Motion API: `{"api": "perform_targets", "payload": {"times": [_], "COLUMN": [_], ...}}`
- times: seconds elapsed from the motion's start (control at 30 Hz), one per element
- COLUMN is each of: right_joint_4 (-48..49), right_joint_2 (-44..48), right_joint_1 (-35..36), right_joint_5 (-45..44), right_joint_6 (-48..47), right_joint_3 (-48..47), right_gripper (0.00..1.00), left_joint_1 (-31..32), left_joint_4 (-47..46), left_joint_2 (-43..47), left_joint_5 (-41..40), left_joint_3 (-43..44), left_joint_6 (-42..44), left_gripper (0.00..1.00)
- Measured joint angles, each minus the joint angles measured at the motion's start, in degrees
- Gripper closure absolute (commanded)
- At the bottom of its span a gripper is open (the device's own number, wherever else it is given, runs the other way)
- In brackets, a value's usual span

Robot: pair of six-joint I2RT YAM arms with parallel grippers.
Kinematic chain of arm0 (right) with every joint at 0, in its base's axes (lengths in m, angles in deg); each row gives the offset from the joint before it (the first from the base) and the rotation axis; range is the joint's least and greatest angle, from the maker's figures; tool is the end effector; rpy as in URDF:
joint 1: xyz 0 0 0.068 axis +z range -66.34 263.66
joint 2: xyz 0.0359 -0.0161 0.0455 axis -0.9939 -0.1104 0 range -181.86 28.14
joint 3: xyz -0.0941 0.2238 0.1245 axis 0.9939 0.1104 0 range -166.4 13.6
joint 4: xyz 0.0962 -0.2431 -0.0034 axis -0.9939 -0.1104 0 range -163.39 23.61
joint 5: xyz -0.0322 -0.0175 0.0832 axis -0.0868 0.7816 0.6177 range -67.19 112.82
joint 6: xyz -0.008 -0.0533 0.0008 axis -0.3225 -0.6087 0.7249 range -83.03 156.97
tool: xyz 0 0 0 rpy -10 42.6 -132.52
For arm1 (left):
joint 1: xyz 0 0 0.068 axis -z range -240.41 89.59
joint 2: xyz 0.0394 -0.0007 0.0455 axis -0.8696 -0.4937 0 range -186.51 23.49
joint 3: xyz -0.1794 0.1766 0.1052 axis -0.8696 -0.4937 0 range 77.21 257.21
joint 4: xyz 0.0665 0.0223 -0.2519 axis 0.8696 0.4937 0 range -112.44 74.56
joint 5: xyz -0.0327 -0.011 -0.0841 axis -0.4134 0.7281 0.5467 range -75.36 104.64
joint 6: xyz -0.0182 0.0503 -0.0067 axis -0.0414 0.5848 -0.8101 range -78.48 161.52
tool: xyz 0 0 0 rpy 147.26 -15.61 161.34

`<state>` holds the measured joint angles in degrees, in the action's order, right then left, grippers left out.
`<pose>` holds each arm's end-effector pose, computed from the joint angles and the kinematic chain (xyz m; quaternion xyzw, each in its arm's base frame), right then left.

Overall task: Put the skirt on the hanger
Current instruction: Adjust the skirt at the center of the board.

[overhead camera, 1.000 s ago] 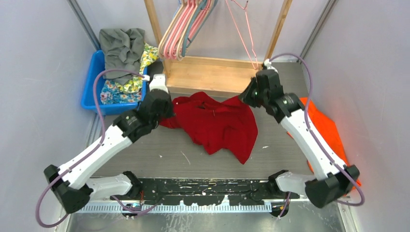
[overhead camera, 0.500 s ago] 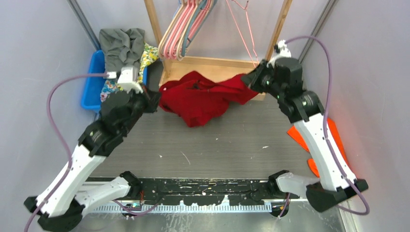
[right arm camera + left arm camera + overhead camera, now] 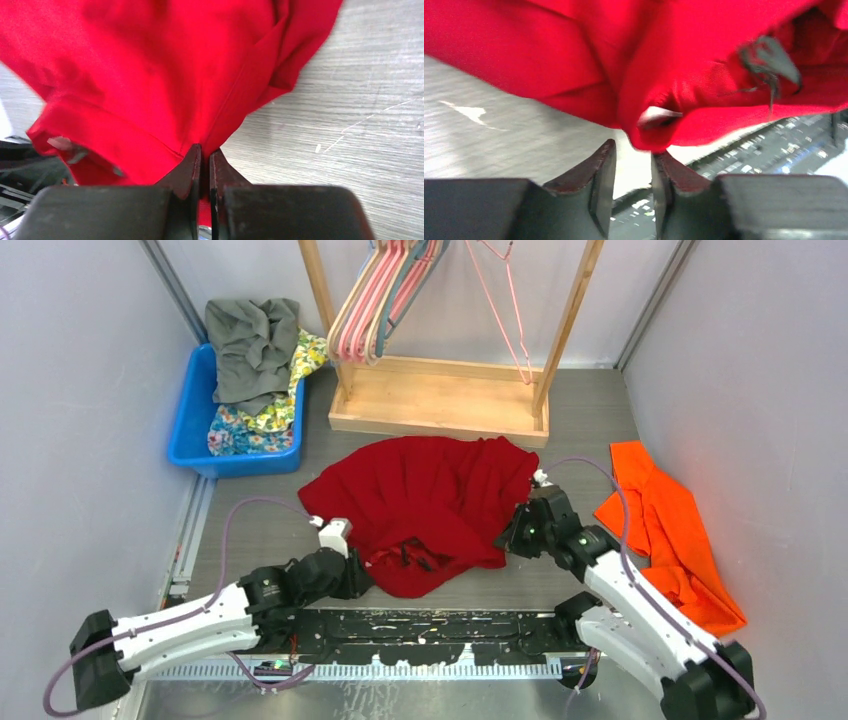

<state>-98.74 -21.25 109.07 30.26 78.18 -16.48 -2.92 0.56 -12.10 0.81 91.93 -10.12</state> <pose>0.1489 0.0757 0.2039 0.1085 0.9365 0.2312 0.2402 0.0792 -0.1083 0.1606 -0.0005 0.9146 -0.2527 0.3157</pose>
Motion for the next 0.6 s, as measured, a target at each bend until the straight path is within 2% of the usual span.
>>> {"api": "perform_targets", "payload": {"times": [0.07, 0.17, 0.2, 0.23, 0.47, 0.6], "right_joint_4": [-1.2, -3.2, -3.8, -4.4, -9.3, -12.4], "right_joint_2": [5.7, 11.8, 13.4, 14.6, 14.8, 14.0], "right_joint_1": [0.4, 0.4, 0.5, 0.5, 0.7, 0.7], "right_joint_5": [-0.3, -0.9, -0.9, -0.9, -1.6, -2.4], "right_joint_6": [0.5, 1.0, 1.2, 1.5, 2.8, 2.5], "right_joint_3": [0.2, -0.5, -0.5, -0.6, -2.3, -7.6], "right_gripper": [0.9, 0.84, 0.75, 0.71, 0.53, 0.45], "left_joint_1": [4.8, 9.5, 10.6, 11.3, 18.4, 21.5], "left_joint_4": [-0.2, 0.1, 0.4, 0.6, 6.0, 8.6], "left_joint_2": [0.6, -0.1, -0.7, -1.3, -6.0, -6.6], "left_joint_5": [-1.0, -1.6, -1.6, -1.6, -3.8, -5.9], "left_joint_3": [0.7, 3.5, 4.9, 5.9, 14.9, 18.8], "left_joint_6": [-2.2, -4.9, -5.5, -5.7, -7.0, -7.4], "left_gripper": [0.61, 0.6, 0.6, 0.6, 0.6, 0.6]}}
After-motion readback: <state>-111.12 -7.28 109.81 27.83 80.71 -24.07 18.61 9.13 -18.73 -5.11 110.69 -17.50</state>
